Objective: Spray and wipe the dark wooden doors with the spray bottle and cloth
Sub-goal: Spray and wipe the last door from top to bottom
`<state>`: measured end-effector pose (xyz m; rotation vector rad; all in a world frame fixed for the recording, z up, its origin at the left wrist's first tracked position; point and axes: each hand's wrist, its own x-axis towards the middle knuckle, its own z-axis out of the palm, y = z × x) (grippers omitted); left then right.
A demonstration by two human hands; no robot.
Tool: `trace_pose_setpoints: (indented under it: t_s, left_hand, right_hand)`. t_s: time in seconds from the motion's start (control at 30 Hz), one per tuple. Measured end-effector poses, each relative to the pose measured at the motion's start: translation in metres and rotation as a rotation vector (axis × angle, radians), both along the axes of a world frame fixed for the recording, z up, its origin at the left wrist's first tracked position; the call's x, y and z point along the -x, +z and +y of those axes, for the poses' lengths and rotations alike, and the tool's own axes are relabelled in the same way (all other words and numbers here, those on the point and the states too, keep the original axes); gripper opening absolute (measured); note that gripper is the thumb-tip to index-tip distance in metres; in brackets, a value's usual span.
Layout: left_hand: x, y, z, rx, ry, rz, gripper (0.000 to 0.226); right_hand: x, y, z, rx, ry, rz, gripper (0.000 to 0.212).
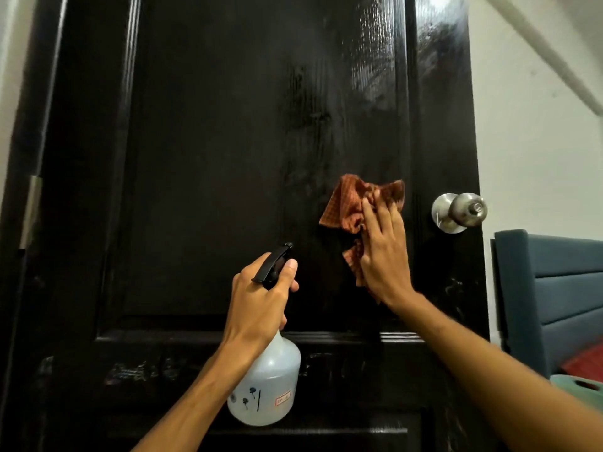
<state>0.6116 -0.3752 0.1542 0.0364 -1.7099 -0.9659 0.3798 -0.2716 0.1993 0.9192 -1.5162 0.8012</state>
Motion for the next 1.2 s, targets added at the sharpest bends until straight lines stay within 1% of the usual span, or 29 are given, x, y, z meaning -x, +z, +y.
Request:
trace_pose_setpoints:
  t_s: [0.07, 0.1, 0.13, 0.17, 0.23, 0.27, 0.33, 0.37, 0.4, 0.43, 0.5, 0.57, 0.6, 0.63, 0.7, 0.77, 0.83, 0.87, 0.9, 0.97, 1.03, 1.07, 1.1, 1.13, 1.17, 1.2]
  left_hand:
    - [0.004, 0.002, -0.001, 0.004, -0.005, -0.001, 0.027]
    - [0.007, 0.002, -0.002, 0.002, -0.009, -0.003, 0.027]
    - [0.010, 0.002, -0.003, 0.001, -0.011, -0.007, 0.027]
    - [0.013, 0.002, -0.003, 0.002, -0.010, -0.010, 0.027]
    - [0.019, 0.003, -0.005, 0.001, -0.004, -0.017, 0.028]
    - [0.022, 0.003, -0.005, 0.001, -0.004, -0.020, 0.028]
    - [0.029, 0.006, -0.006, -0.003, -0.006, -0.027, 0.028]
    - [0.032, 0.008, -0.006, -0.008, -0.011, -0.027, 0.027]
    - [0.035, 0.010, -0.006, -0.010, -0.015, -0.026, 0.026]
    - [0.037, 0.011, -0.006, -0.011, -0.016, -0.027, 0.025]
    - [0.040, 0.011, -0.005, -0.009, -0.014, -0.028, 0.025]
    - [0.043, 0.008, -0.002, 0.001, -0.010, -0.034, 0.026]
    - [0.045, 0.005, 0.001, 0.007, -0.005, -0.036, 0.026]
    - [0.048, 0.003, 0.002, 0.012, 0.001, -0.037, 0.027]
    - [0.055, 0.000, 0.005, 0.019, 0.012, -0.045, 0.026]
    - [0.064, 0.002, 0.008, 0.006, 0.001, -0.044, 0.023]
    - [0.071, 0.009, 0.009, -0.008, -0.005, -0.031, 0.021]
    - [0.073, 0.012, 0.010, -0.013, -0.001, -0.021, 0.021]
    - [0.075, 0.016, 0.009, -0.015, 0.004, -0.013, 0.022]
    - [0.076, 0.023, 0.008, -0.002, 0.025, -0.006, 0.022]
    - [0.076, 0.029, 0.005, 0.023, 0.064, -0.001, 0.023]
    - [0.076, 0.033, 0.003, 0.028, 0.082, 0.003, 0.024]
    - [0.076, 0.037, 0.001, 0.027, 0.097, 0.004, 0.025]
    - [0.077, 0.040, -0.001, 0.025, 0.106, 0.003, 0.025]
    - [0.077, 0.044, -0.005, 0.023, 0.115, 0.001, 0.025]
    - [0.076, 0.047, -0.008, 0.022, 0.123, 0.001, 0.024]
  right_hand:
    - [-0.002, -0.059, -0.002, -0.085, 0.012, 0.057, 0.089]
    - [-0.001, -0.084, -0.003, -0.141, 0.007, 0.104, 0.088]
    - [0.001, -0.095, -0.004, -0.176, -0.006, 0.156, 0.082]
    - [0.006, -0.091, -0.004, -0.200, -0.010, 0.197, 0.077]
    - [0.011, -0.047, -0.009, -0.183, -0.009, 0.215, 0.079]
    - [0.014, -0.018, -0.011, -0.128, -0.006, 0.171, 0.081]
    - [0.016, 0.031, -0.015, 0.018, 0.015, 0.016, 0.074]
    - [0.020, 0.041, -0.016, 0.069, 0.029, -0.042, 0.069]
    - [0.023, 0.038, -0.017, 0.092, 0.034, -0.063, 0.068]
    - [0.028, 0.023, -0.016, 0.084, 0.037, -0.066, 0.072]
    - [0.033, -0.033, -0.013, 0.044, 0.057, -0.050, 0.076]
    - [0.039, -0.094, -0.005, 0.028, 0.107, -0.068, 0.070]
    - [0.042, -0.112, -0.002, 0.031, 0.126, -0.078, 0.068]
    - [0.046, -0.117, 0.000, 0.023, 0.134, -0.080, 0.068]
    - [0.055, -0.089, 0.000, 0.018, 0.142, -0.083, 0.069]
    - [0.059, -0.033, -0.003, 0.074, 0.133, -0.112, 0.070]
    - [0.064, 0.013, -0.005, 0.160, 0.155, -0.141, 0.063]
    - [0.064, 0.020, -0.008, 0.189, 0.160, -0.138, 0.061]
    - [0.061, 0.015, -0.011, 0.199, 0.152, -0.143, 0.063]
    - [0.053, -0.020, -0.020, 0.129, 0.100, -0.091, 0.069]
    - [0.047, -0.048, -0.026, -0.042, 0.029, 0.085, 0.068]
    - [0.050, -0.042, -0.026, -0.116, -0.006, 0.179, 0.066]
    - [0.053, -0.025, -0.028, -0.129, -0.022, 0.231, 0.065]
    - [0.054, -0.004, -0.030, -0.079, -0.026, 0.192, 0.065]
    - [0.052, 0.017, -0.034, 0.016, -0.014, 0.077, 0.064]
    - [0.046, 0.033, -0.039, 0.130, 0.023, -0.081, 0.062]
